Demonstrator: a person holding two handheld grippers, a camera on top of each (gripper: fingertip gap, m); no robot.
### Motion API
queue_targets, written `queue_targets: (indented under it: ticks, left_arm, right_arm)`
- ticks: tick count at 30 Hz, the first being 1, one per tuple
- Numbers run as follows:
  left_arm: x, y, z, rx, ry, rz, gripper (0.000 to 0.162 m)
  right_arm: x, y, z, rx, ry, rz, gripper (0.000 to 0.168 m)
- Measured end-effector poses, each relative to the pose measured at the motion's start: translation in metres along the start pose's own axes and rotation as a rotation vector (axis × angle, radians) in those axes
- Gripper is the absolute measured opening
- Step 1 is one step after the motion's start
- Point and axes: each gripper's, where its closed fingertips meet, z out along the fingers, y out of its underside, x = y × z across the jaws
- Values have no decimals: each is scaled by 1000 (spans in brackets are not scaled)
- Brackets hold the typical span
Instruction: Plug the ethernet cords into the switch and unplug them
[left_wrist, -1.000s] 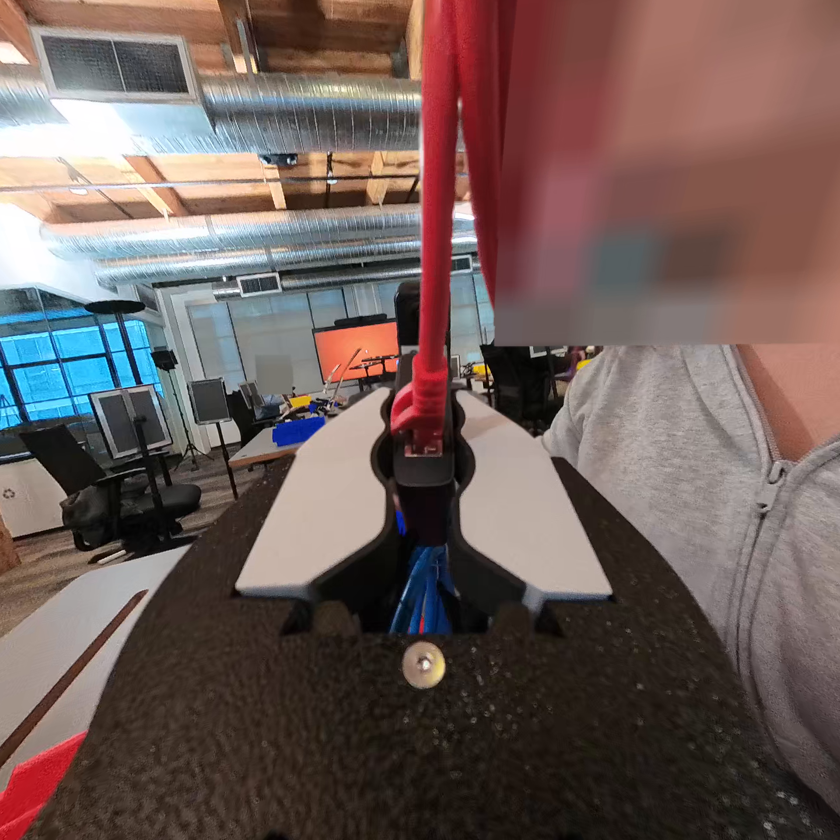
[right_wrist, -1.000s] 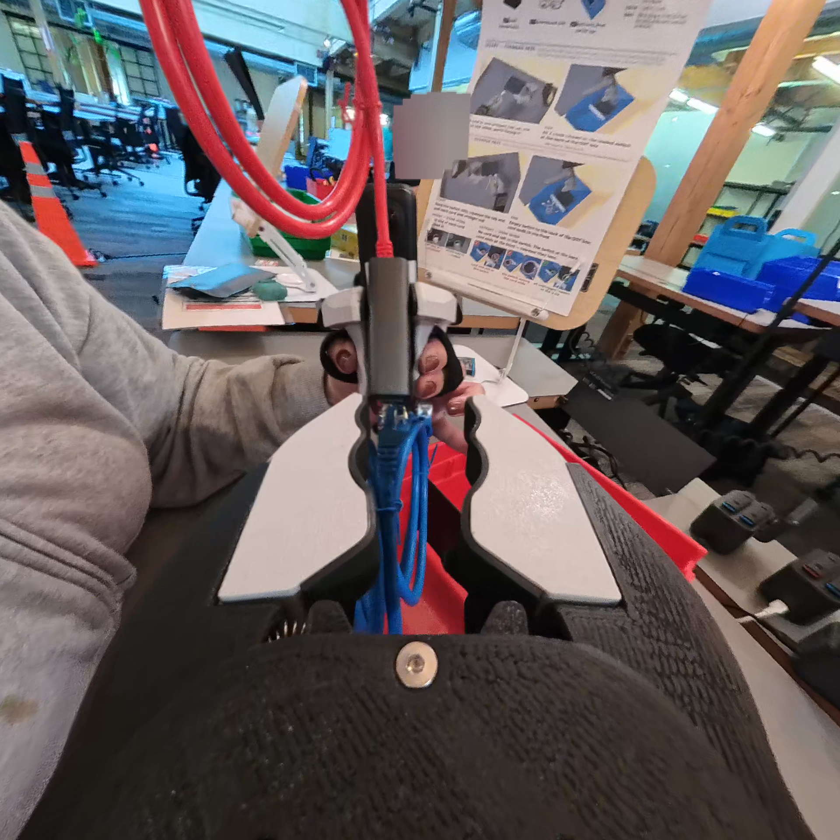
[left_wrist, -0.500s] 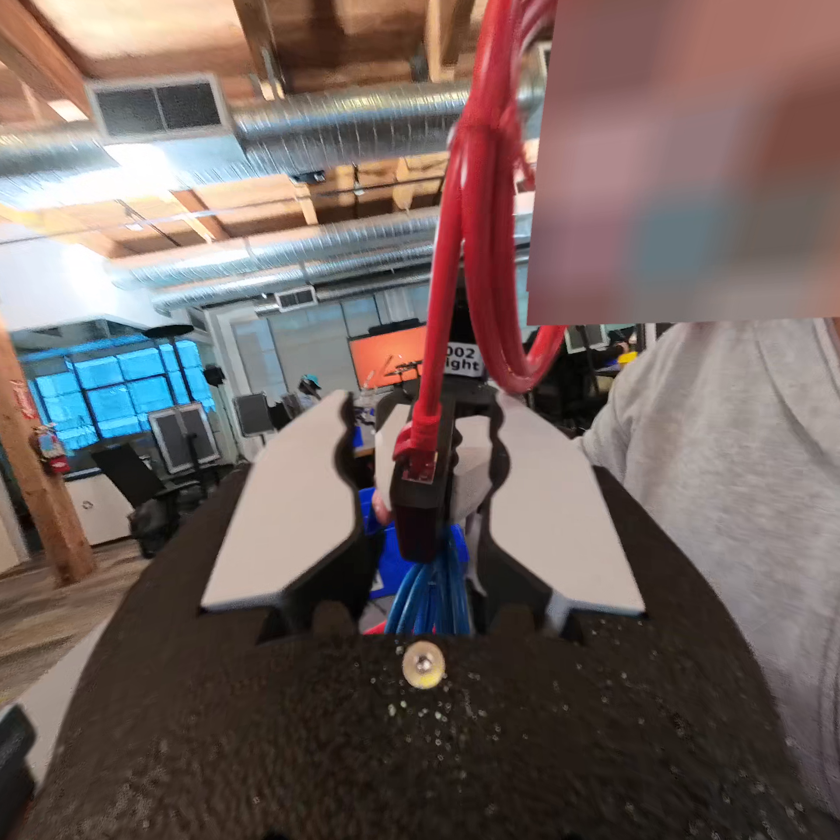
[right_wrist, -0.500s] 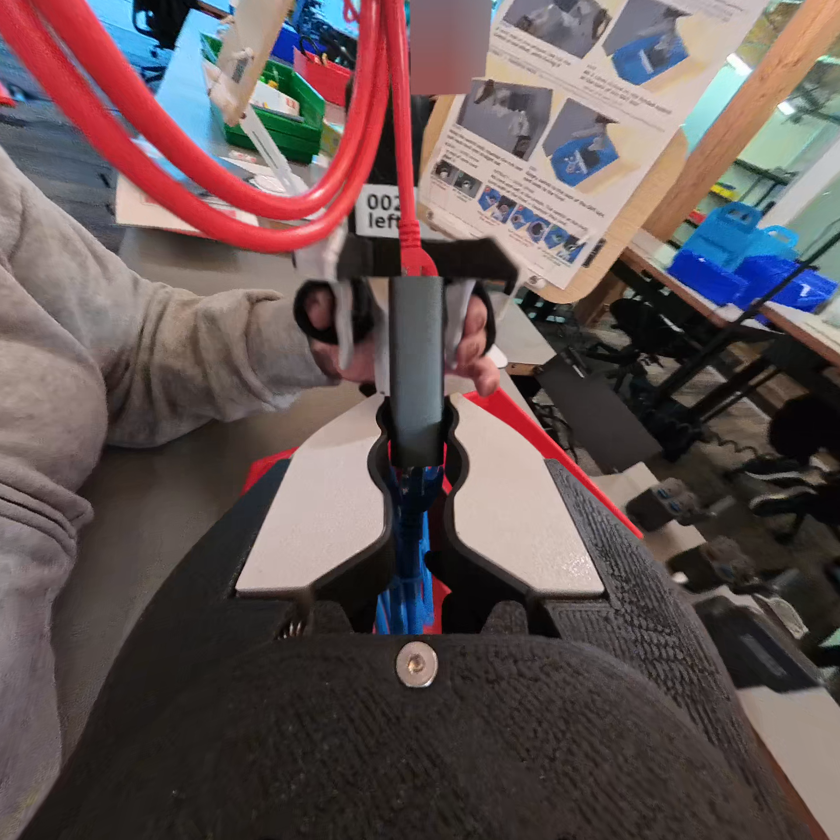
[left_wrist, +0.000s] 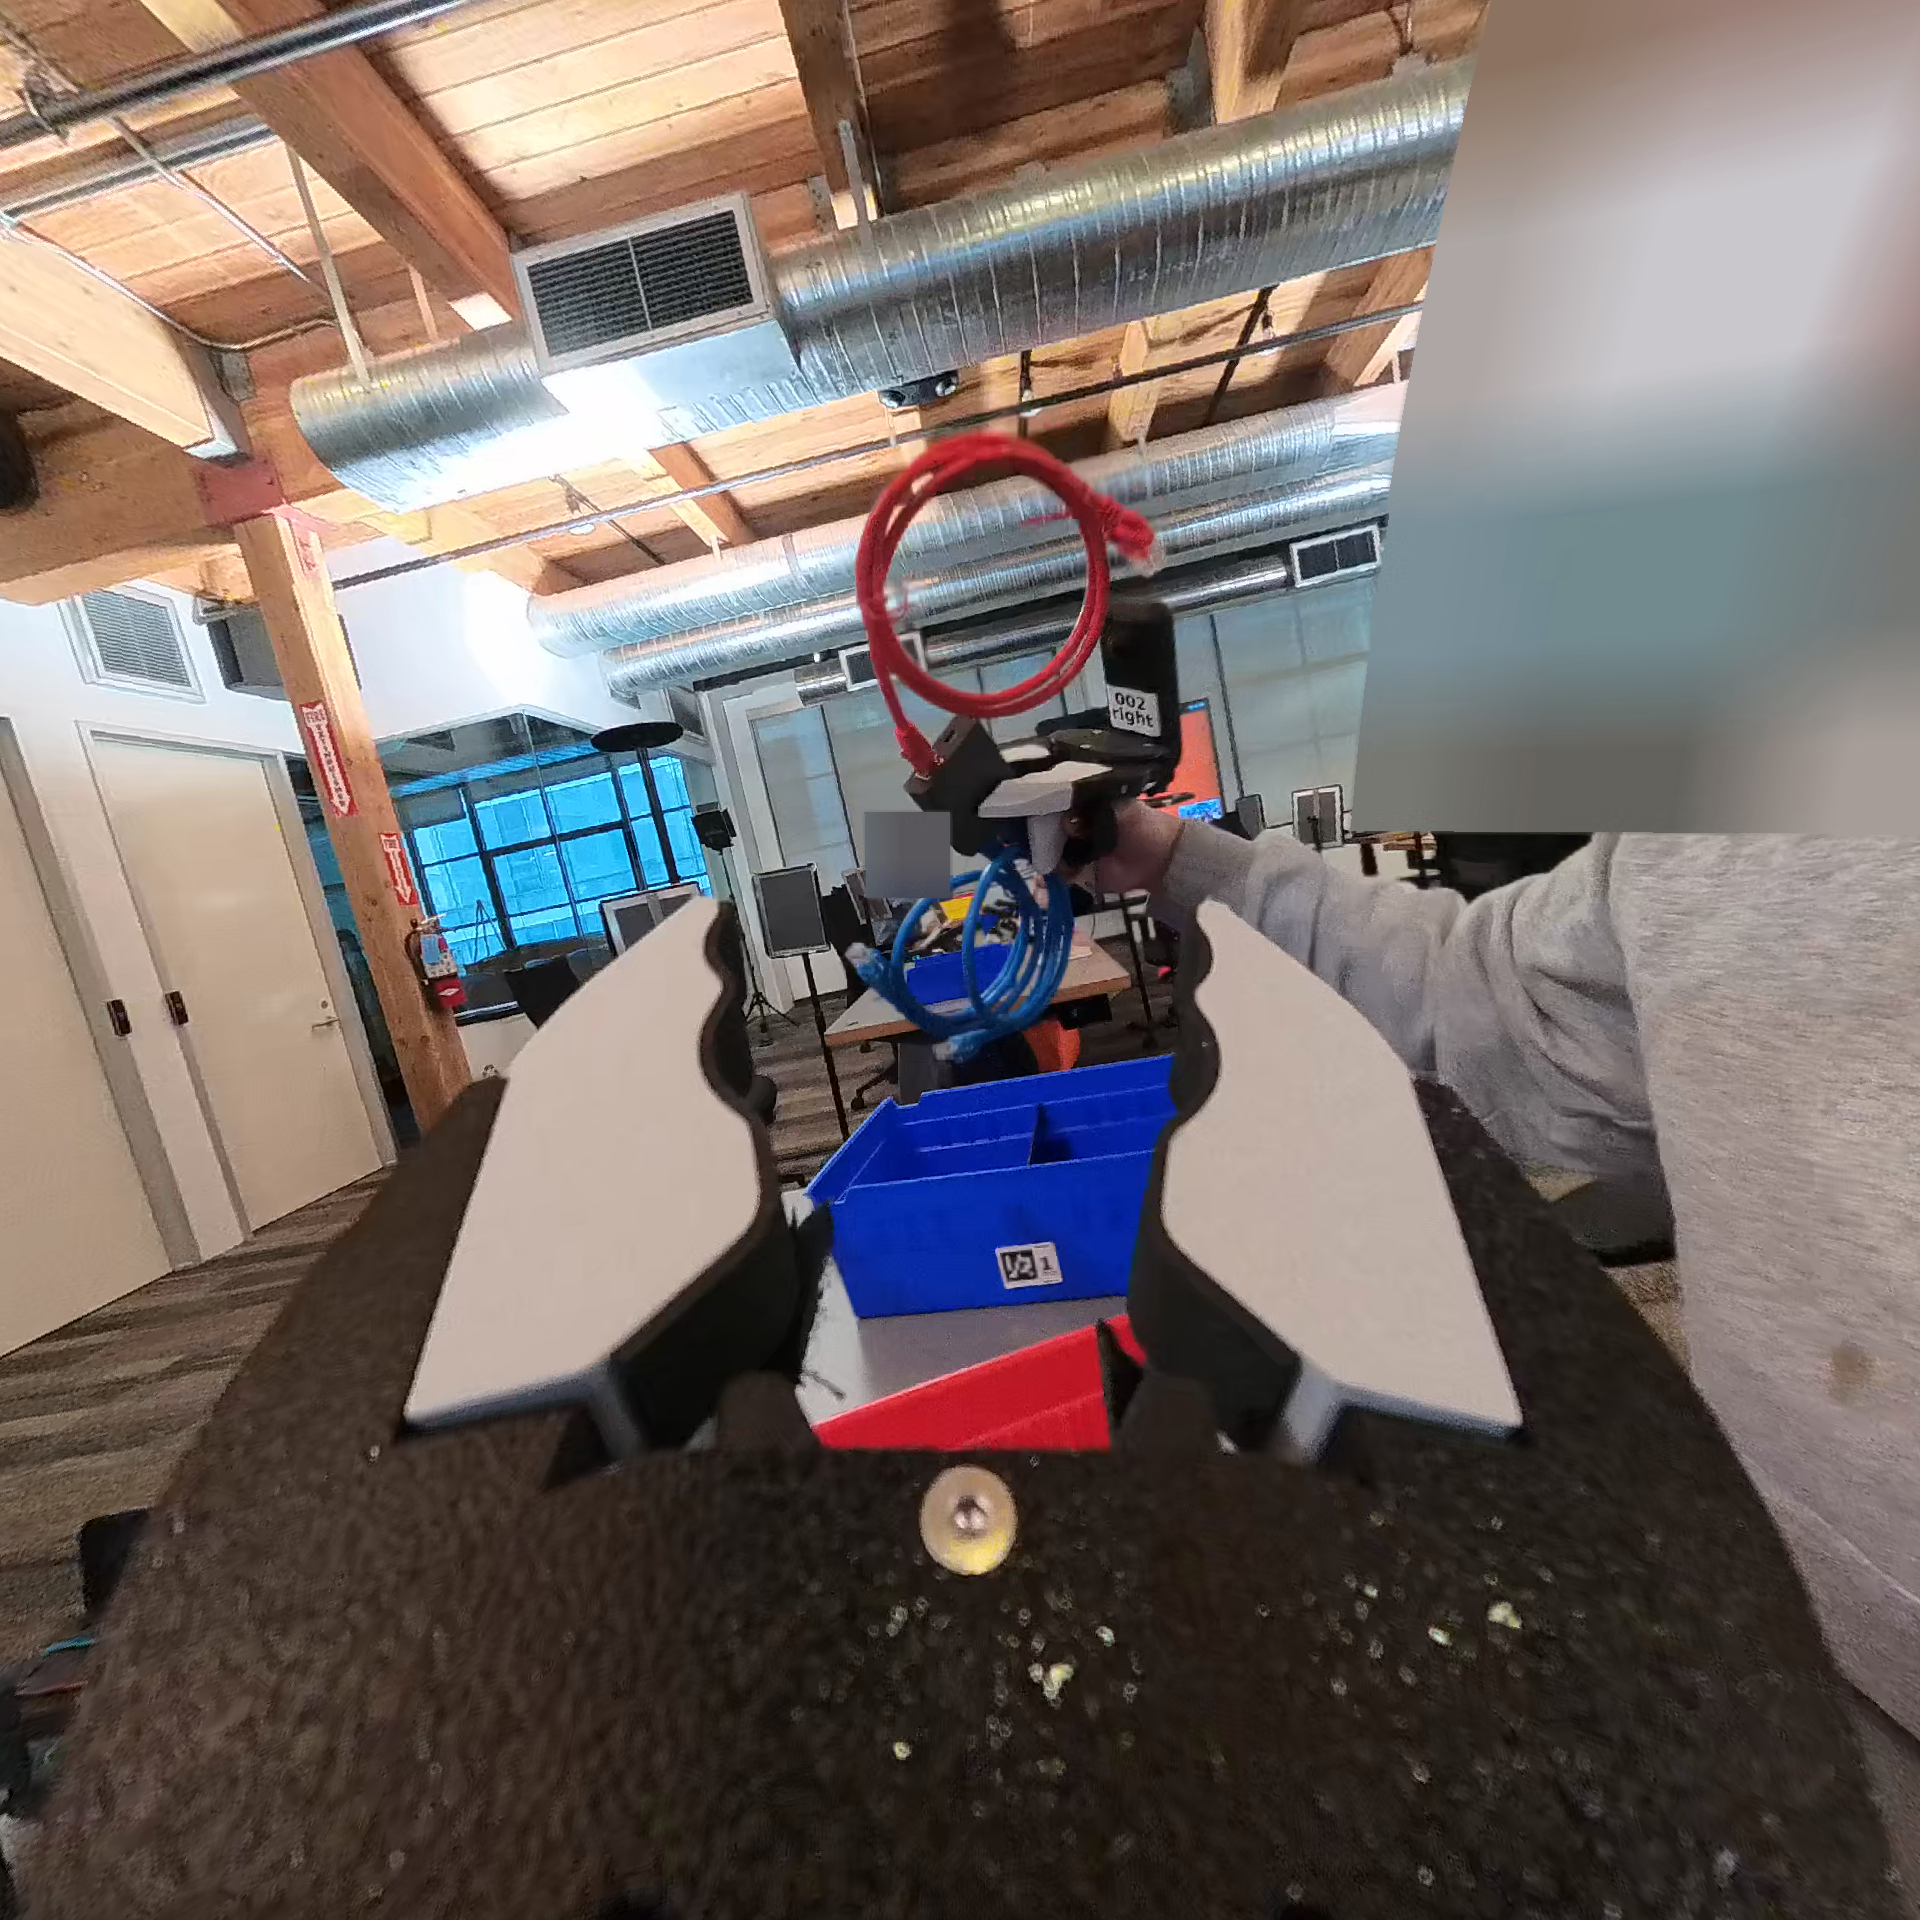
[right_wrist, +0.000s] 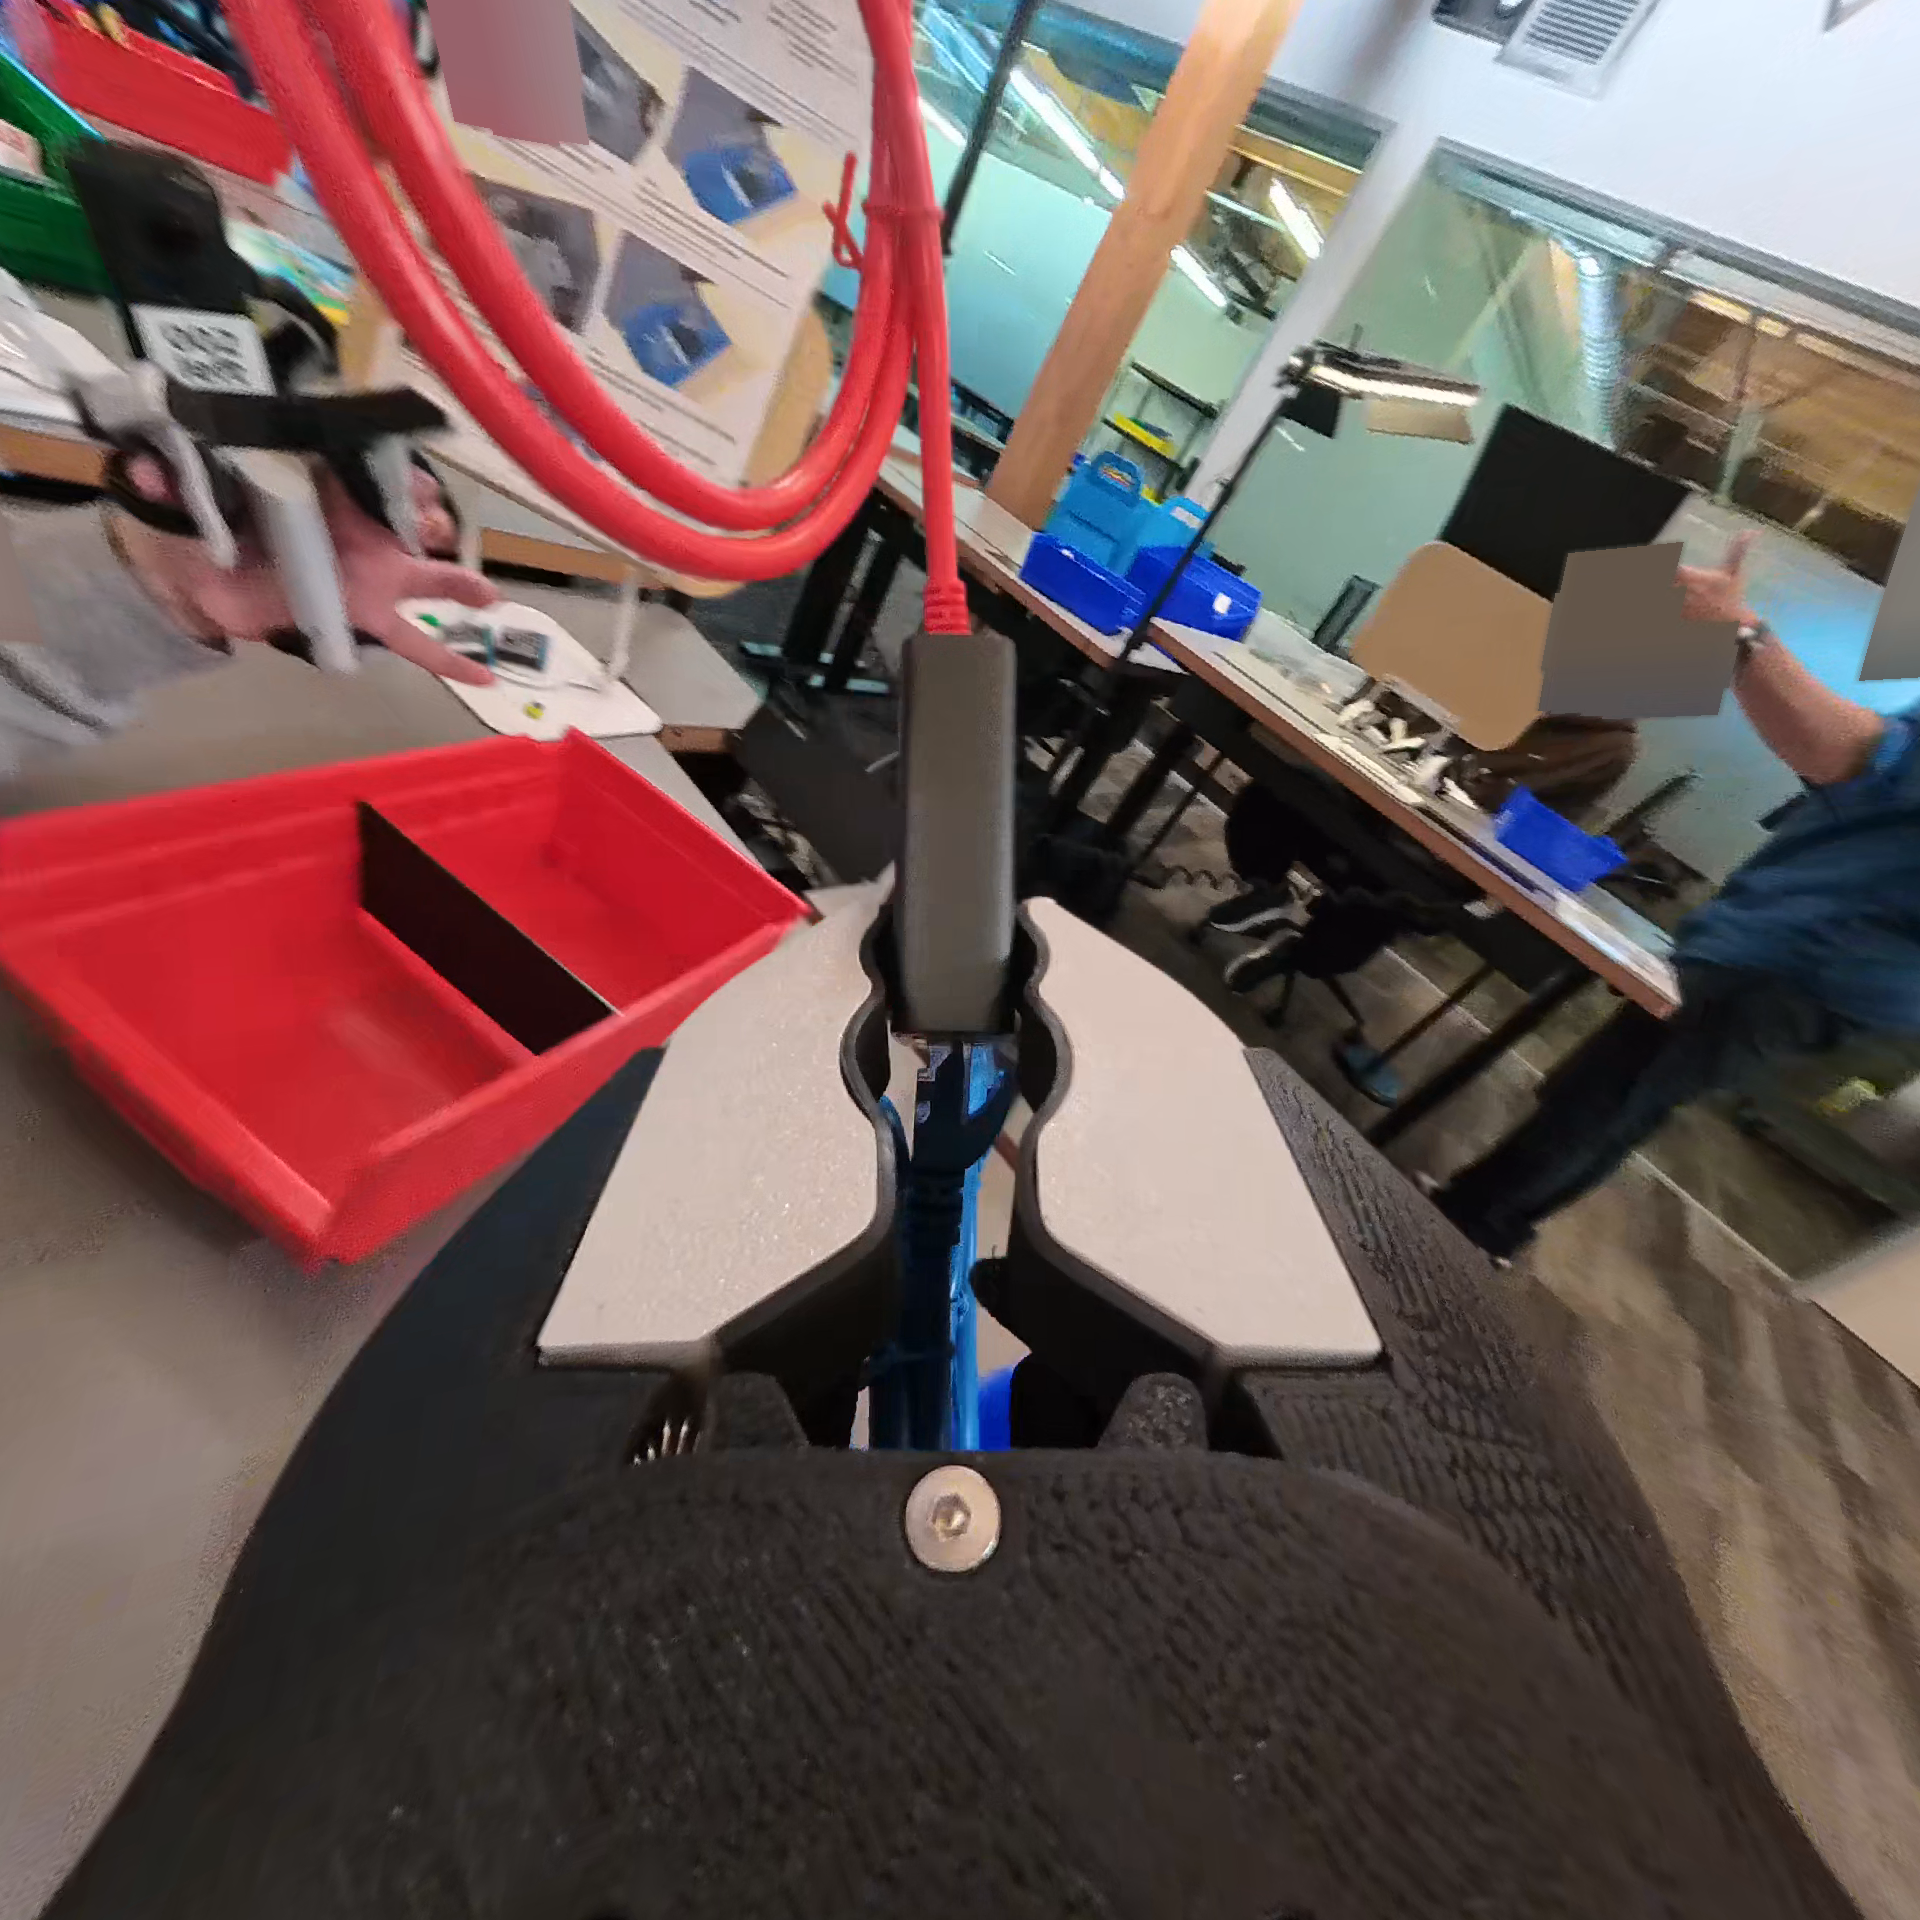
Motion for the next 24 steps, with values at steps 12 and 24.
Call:
queue_targets:
  ticks: [12, 24]
  left_arm:
    - [-18, 21, -3, -61, -63, -17, 74]
    - [-38, 59, 1, -267, -196, 104, 70]
  right_arm:
    - [77, 152, -18, -54, 41, 199, 20]
    - [44, 283, -33, -705, -138, 66, 20]
